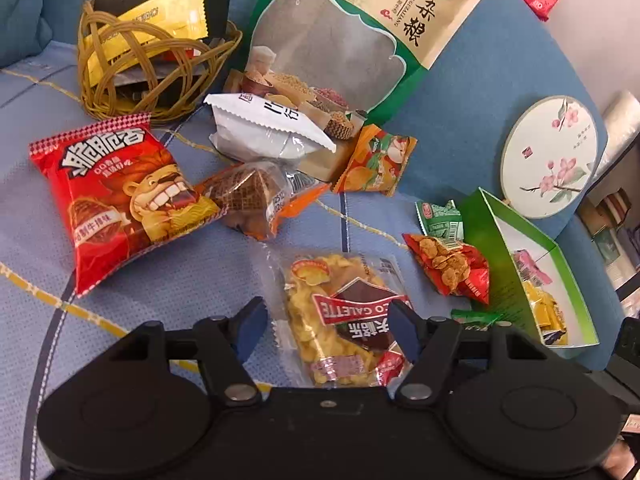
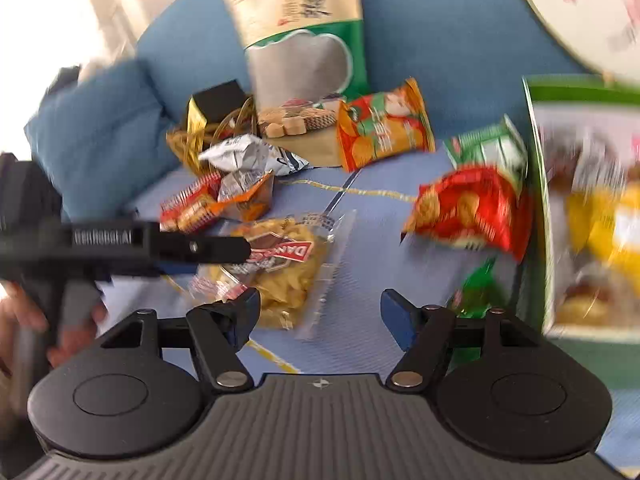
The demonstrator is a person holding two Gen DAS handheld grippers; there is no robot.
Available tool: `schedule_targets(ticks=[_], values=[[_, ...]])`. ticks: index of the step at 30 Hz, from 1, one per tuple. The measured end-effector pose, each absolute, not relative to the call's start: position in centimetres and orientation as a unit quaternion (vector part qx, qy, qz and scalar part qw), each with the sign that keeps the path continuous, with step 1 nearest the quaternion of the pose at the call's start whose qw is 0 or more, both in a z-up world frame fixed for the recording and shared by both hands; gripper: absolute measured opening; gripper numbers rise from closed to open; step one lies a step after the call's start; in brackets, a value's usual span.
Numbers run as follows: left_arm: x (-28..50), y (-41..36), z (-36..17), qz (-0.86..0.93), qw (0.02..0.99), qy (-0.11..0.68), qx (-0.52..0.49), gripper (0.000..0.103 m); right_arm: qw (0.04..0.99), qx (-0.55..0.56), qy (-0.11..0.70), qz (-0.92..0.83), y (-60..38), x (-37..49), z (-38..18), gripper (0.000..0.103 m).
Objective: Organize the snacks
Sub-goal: 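Grasp the clear Danco cookie bag with the left tool, then lower the Danco cookie bag into the green box and open the left tool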
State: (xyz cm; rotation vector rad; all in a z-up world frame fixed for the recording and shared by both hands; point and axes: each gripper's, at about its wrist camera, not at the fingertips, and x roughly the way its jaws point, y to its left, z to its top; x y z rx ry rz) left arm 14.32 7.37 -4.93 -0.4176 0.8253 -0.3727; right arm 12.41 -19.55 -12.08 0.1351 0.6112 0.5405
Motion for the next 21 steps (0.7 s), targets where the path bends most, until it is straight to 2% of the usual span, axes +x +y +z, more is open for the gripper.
schedule_targets(ticks=[3,7,8,9,10,11,12,13,14,15,21], values=[[14.3,7.3,-4.9,-0.174,0.881,0.397,-0.192,0.100,0.916,0.060,0.298,0.262,-18.8,12.4,-12.6,0.103],[14.2,7.8,-4.2,-0.171,0.882,0.397,-0.188,0.086,0.919,0.050,0.286,0.266,-17.9,12.2,-12.4,0.103],[14.2,7.9,-4.1,-0.170,0.884,0.394,-0.185,0.078,0.920,0.054,0.284,0.264,-17.8,12.4,-12.4,0.103],[14.3,7.8,-4.1,-0.170,0.886,0.393,-0.176,0.063,0.920,0.057,0.285,0.263,-17.6,12.5,-12.5,0.103],[14.4,7.6,-4.3,-0.168,0.888,0.394,-0.167,0.056,0.919,0.061,0.287,0.263,-17.5,12.7,-12.8,0.103],[14.5,7.4,-4.7,-0.168,0.888,0.396,-0.160,0.054,0.918,0.068,0.287,0.264,-17.2,13.0,-13.1,0.103],[14.5,7.4,-5.0,-0.177,0.888,0.391,-0.165,0.050,0.918,0.071,0.284,0.267,-17.2,13.0,-13.3,0.088],[14.5,7.4,-5.3,-0.190,0.884,0.389,-0.177,0.050,0.915,0.075,0.285,0.276,-17.0,13.0,-13.4,0.067],[14.5,7.5,-5.3,-0.194,0.881,0.389,-0.186,0.049,0.916,0.074,0.286,0.271,-16.8,12.9,-13.3,0.065],[14.4,7.4,-5.1,-0.194,0.883,0.386,-0.184,0.048,0.919,0.063,0.284,0.267,-16.6,12.7,-13.0,0.054],[13.1,6.1,-2.8,-0.218,0.895,0.340,-0.190,0.048,0.936,0.012,0.242,0.256,-17.2,10.9,-9.8,0.050]])
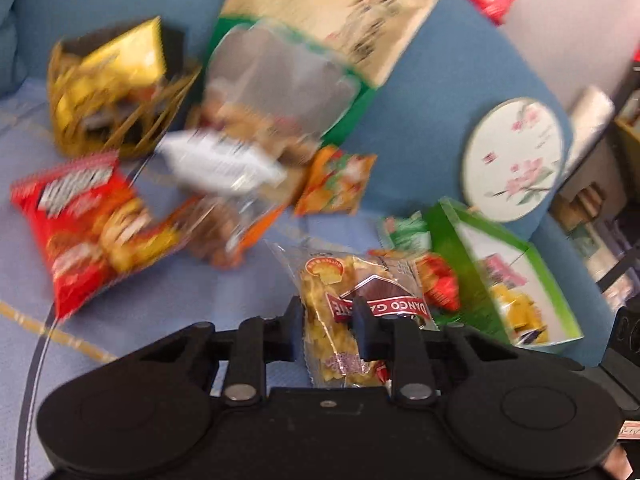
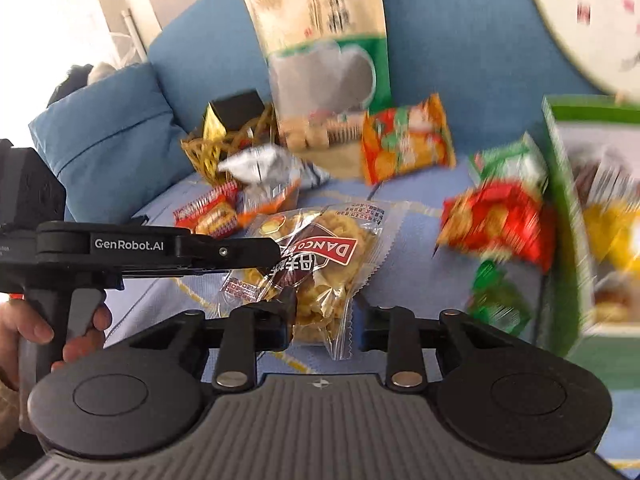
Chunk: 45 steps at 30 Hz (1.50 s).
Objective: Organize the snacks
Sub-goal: 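Lower the Danco cookie bag into the green box and open the left tool, then grasp a brown snack bag with the left tool while the right tool grasps a green candy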
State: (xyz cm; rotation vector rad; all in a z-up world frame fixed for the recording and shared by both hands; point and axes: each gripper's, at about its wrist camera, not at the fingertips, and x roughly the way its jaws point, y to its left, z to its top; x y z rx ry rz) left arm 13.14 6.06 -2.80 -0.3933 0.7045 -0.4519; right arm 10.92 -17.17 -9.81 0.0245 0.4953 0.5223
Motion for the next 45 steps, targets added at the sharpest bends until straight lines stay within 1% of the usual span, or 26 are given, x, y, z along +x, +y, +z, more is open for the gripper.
schedule_targets(ticks=[5,9,12,15,19,26,27,28,29,30,31,32,33,35,40,45], values=[[14.0,2.4,0.5,-0.245,0.900,0.308,-0.187,0.047,0.954,0.010,0.197,0.226,-20.4,10.1,-6.3,0.050],[15.0,-3.3,3.2,-0.287,0.902,0.284,-0.154,0.048,0.971,0.019,0.162,0.174,-24.9,9.3,-3.5,0.050],[16.1,-8.3,4.7,-0.323,0.895,0.276,-0.133,0.048,0.978,0.044,0.153,0.136,-29.0,9.2,-2.1,0.050],[17.6,-13.0,5.0,-0.360,0.880,0.283,-0.123,0.048,0.982,0.079,0.147,0.092,-33.2,9.0,-1.7,0.050],[19.2,-18.3,4.2,-0.391,0.860,0.306,-0.117,0.049,0.984,0.097,0.146,0.032,-36.7,9.0,-1.9,0.050],[21.5,-24.0,2.7,-0.401,0.847,0.335,-0.103,0.050,0.983,0.093,0.157,-0.026,-39.9,10.0,-3.0,0.050],[21.7,-24.3,2.4,-0.400,0.846,0.337,-0.100,0.052,0.983,0.094,0.157,-0.029,-40.1,10.4,-3.2,0.050],[21.9,-24.6,2.1,-0.399,0.847,0.339,-0.097,0.060,0.984,0.090,0.153,-0.030,-40.2,10.7,-3.4,0.050],[22.1,-24.8,1.8,-0.396,0.847,0.342,-0.090,0.088,0.986,0.079,0.144,-0.031,-40.2,11.1,-3.6,0.051],[22.4,-24.9,1.5,-0.388,0.851,0.345,-0.081,0.103,0.989,0.065,0.130,-0.034,-40.4,11.4,-4.1,0.055],[22.4,-24.7,1.4,-0.372,0.859,0.343,-0.075,0.103,0.990,0.053,0.122,-0.045,-40.7,11.5,-4.7,0.075],[22.2,-24.0,1.5,-0.358,0.869,0.335,-0.071,0.103,0.988,0.046,0.132,-0.063,-40.8,11.9,-5.1,0.090],[22.0,-23.2,1.6,-0.350,0.876,0.323,-0.070,0.103,0.984,0.044,0.153,-0.080,-40.9,12.4,-5.4,0.103],[21.8,-21.0,2.4,-0.346,0.883,0.310,-0.069,0.103,0.982,0.041,0.163,-0.087,-40.8,12.4,-5.0,0.102],[19.8,-14.3,4.2,-0.318,0.896,0.296,-0.096,0.103,0.992,0.048,0.108,-0.052,-38.4,9.8,-2.4,0.103],[17.1,-8.2,3.2,-0.285,0.901,0.308,-0.111,0.103,0.993,0.011,0.114,0.025,-33.2,8.6,-2.1,0.103]])
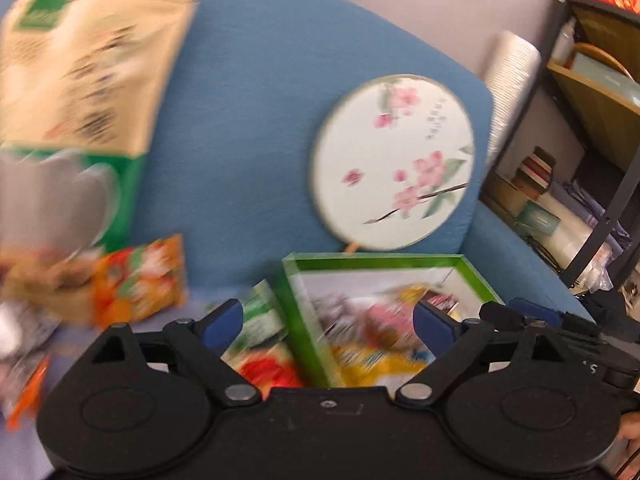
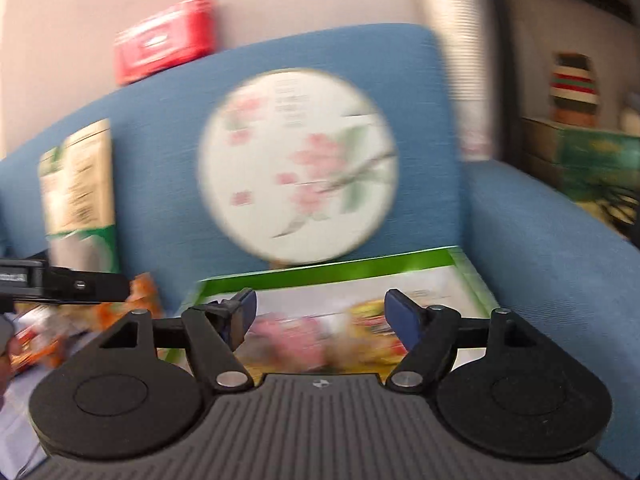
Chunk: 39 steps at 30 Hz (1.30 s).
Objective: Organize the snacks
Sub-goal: 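Grasp a brown snack bag with the left tool while the right tool grasps a green candy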
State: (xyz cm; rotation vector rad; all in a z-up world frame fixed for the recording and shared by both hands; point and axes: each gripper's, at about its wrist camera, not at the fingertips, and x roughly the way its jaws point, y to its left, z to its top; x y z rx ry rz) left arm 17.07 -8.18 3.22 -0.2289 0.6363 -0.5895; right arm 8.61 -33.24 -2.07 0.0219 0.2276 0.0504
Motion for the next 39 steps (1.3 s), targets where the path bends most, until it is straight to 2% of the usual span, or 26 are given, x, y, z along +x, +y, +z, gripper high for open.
schedule_targets(ticks=[6,15,16,17,18,21,25,26,27,29,39], values=[[15.7,-4.5,-0.1,-0.270,0.883,0.358,-0.138,0.103,0.989,-0.038,0.130,0.061,-27.5,6.4,-3.1,0.103],[15.6,-6.9,-4.0,-0.292,0.865,0.389,-0.125,0.101,0.976,-0.071,0.176,0.104,-25.4,4.3,-6.7,0.103],[15.7,-7.3,-4.4,-0.292,0.866,0.389,-0.120,0.094,0.976,-0.066,0.180,0.107,-25.4,4.5,-6.8,0.103],[15.9,-7.5,-4.9,-0.296,0.861,0.395,-0.117,0.068,0.974,-0.061,0.186,0.114,-25.4,4.7,-6.8,0.103],[16.3,-7.5,-5.5,-0.304,0.852,0.408,-0.121,0.052,0.972,-0.059,0.192,0.123,-25.2,4.8,-6.9,0.103],[15.7,-5.6,-6.1,-0.305,0.841,0.417,-0.163,0.054,0.965,-0.073,0.199,0.153,-24.2,4.4,-7.3,0.098],[13.4,-2.8,-5.9,-0.310,0.835,0.421,-0.173,0.057,0.950,-0.087,0.212,0.213,-22.3,4.1,-8.0,0.093],[12.8,-2.2,-5.6,-0.305,0.837,0.419,-0.174,0.070,0.947,-0.092,0.216,0.221,-21.7,4.2,-8.3,0.093],[12.2,-1.3,-5.3,-0.297,0.844,0.411,-0.177,0.090,0.944,-0.100,0.217,0.226,-21.2,4.2,-8.6,0.093],[11.2,0.3,-4.7,-0.286,0.856,0.394,-0.175,0.103,0.942,-0.109,0.219,0.231,-20.3,4.4,-9.3,0.093],[11.3,5.5,-2.7,-0.202,0.895,0.356,-0.176,0.103,0.945,-0.115,0.235,0.198,-17.4,8.5,-11.8,0.092]])
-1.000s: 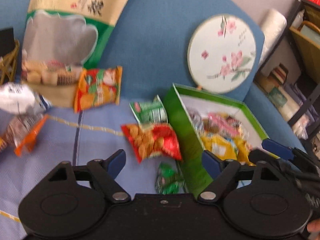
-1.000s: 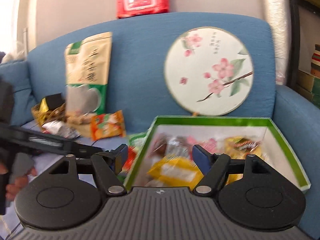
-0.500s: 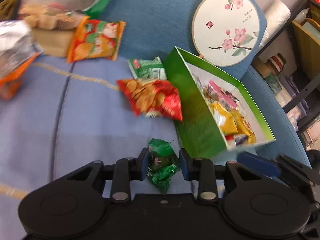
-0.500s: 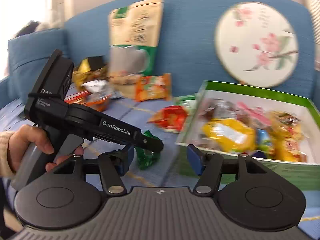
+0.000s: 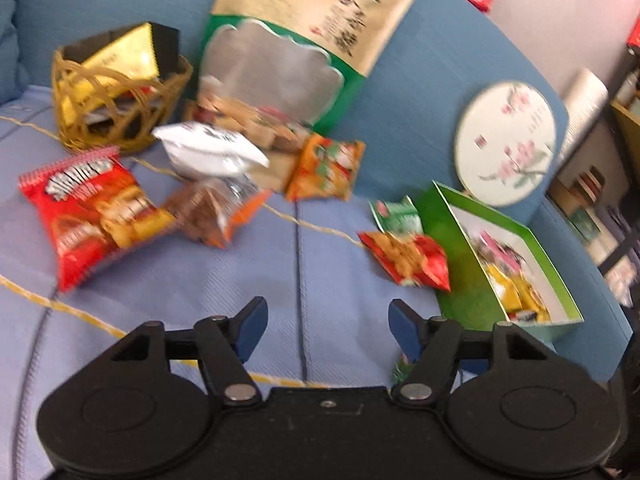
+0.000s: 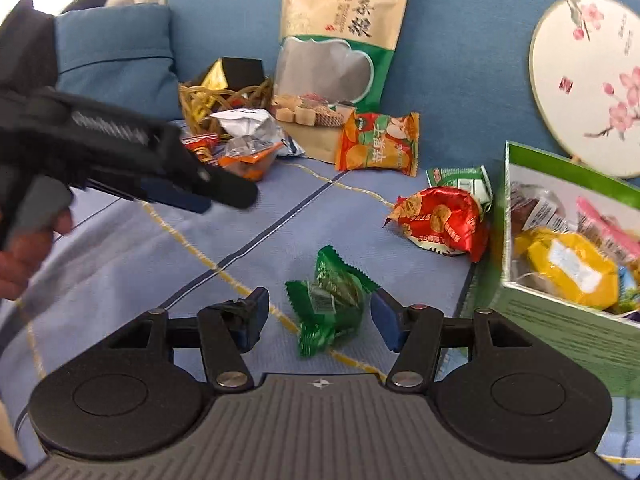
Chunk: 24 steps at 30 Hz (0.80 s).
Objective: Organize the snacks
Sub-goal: 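Grasp a brown snack bag with the left tool while the right tool grasps a green candy, then carry both snacks into the green box and open both tools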
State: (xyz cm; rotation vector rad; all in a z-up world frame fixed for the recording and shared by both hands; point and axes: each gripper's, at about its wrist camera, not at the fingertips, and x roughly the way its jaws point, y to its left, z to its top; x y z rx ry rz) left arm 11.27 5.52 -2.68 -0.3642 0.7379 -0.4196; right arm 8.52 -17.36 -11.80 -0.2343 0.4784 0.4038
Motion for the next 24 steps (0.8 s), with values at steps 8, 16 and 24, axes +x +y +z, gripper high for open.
schedule_targets(ticks=[8,16,24], values=[[13.6,6.0,-0.6,-0.140,0.932,0.311,-0.125,0.103,0.941,-0.108,0.236,0.215,-16.9,6.6,-11.2,0.060],[19.4,4.9,-4.0,-0.102,0.929,0.355,-0.025,0.103,0.935,-0.104,0.260,0.219,-16.6,7.0,-12.0,0.061],[19.2,4.7,-4.4,-0.114,0.927,0.358,0.000,0.082,0.935,-0.097,0.262,0.219,-16.7,7.1,-11.6,0.060]])
